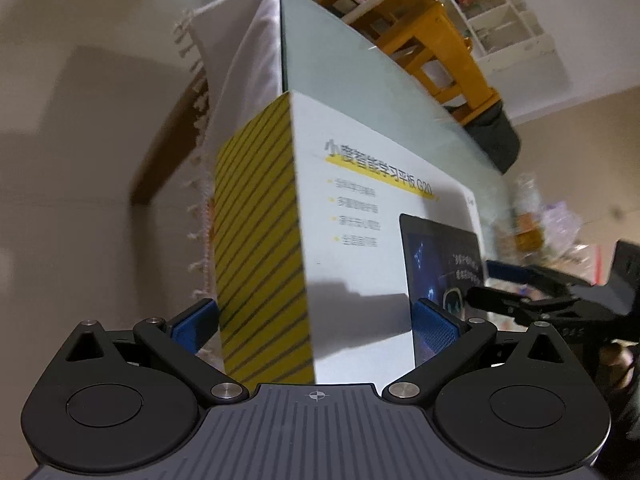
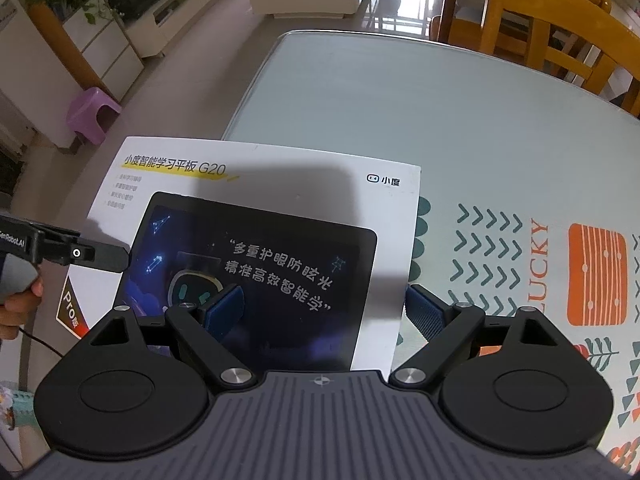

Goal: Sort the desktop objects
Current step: 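Close both grippers on the box ends and lift it off the table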

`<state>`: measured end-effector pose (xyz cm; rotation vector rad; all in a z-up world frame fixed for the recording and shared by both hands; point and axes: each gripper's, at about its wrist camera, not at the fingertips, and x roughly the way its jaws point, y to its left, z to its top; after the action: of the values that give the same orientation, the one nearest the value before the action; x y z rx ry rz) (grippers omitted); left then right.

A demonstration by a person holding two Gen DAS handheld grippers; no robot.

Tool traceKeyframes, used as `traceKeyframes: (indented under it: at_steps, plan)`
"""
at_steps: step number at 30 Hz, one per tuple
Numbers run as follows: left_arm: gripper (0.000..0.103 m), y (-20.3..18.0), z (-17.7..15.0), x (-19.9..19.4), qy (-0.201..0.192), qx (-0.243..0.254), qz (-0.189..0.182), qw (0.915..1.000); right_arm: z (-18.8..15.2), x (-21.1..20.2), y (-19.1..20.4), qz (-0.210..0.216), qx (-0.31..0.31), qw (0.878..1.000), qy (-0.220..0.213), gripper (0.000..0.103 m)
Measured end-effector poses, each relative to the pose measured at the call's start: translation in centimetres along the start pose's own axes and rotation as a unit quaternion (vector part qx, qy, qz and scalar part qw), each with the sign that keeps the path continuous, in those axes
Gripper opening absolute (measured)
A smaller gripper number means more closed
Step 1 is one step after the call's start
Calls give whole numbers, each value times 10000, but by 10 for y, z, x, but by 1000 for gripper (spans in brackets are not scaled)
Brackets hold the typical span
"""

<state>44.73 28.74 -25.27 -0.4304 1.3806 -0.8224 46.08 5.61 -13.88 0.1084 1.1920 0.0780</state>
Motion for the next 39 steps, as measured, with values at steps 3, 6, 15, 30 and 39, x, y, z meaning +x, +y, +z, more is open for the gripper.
traceKeyframes:
  at_steps: [3,6,15,30,39]
  plan:
    - [103,7,2,4,7,-158,-187,9997,0,1,-1,17,22,10000,-10,103]
    - [103,12,4,8,10,-230,-329,9992,0,1,-1,15,19,10000,-34,103]
    - [103,25,11,19,5,-407,-692,9968,-3,1,-1,25,7,9999,-112,103]
    - [103,37,27,31,408,-100,-1150,9925,-4,5,-21,609,112,9981,54,103]
    - [101,61,20,23,428,-222,-1488,9877,-11,8,-42,1000,447,9939,141,103]
